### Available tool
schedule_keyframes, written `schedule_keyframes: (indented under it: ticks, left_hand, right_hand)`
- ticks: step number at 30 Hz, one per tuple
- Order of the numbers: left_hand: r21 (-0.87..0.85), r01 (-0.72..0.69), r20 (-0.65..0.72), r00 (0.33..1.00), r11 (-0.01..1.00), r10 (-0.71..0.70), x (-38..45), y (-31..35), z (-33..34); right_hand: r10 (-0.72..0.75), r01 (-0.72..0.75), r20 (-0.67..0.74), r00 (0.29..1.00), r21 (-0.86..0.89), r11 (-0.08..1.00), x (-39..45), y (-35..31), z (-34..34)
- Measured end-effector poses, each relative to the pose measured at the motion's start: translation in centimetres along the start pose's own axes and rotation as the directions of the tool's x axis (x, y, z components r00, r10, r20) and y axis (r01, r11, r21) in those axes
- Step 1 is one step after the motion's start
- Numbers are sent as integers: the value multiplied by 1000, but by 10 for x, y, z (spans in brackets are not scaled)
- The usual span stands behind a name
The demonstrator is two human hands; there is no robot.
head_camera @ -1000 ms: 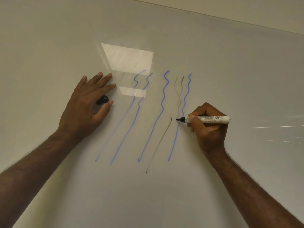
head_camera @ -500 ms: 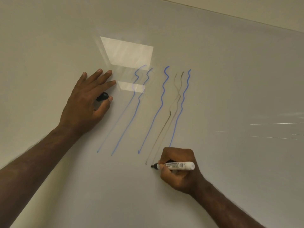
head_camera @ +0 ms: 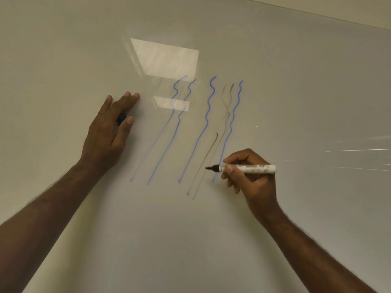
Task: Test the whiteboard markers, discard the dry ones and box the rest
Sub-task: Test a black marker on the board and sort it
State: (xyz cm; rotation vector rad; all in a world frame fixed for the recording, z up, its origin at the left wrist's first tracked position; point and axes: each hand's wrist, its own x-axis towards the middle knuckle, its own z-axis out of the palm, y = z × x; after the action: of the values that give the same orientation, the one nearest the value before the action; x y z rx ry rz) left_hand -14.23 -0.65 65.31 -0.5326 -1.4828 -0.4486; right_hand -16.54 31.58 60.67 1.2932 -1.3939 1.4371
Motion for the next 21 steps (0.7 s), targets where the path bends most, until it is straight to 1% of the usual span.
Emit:
schedule_keyframes:
  ticks: [2, 5, 8, 12, 16, 19, 21]
  left_hand:
    - [-96, 42, -25, 999, 994, -44, -5, 1, 0]
    - [-285, 150, -34, 986, 947, -166, -20, 13, -1]
    - [-464, 237, -53, 954, 853, -294, -48, 39, 0]
    - [-696, 244, -95, 901, 675, -424, -90, 76, 9]
    - [-817, 264, -33, 866, 512, -500, -108, 125, 24]
    - [-874, 261, 20, 863, 410, -506, -107, 151, 31]
    - [-887, 274, 42, 851, 373, -524, -104, 158, 34]
  right_hand:
    - [28, -23, -78, 997, 64, 998, -1, -5, -1]
    - [46, -36, -95, 994, 105, 994, -7, -10, 1]
    - [62, -57, -28, 998, 158, 986, -21, -9, 3]
    - [126, -142, 91, 988, 196, 970, -42, -11, 12]
    - [144, -183, 183, 972, 214, 960, -61, -16, 24]
    - [142, -180, 187, 972, 206, 962, -67, -22, 31]
    - [127, -163, 175, 976, 205, 965, -67, -25, 33]
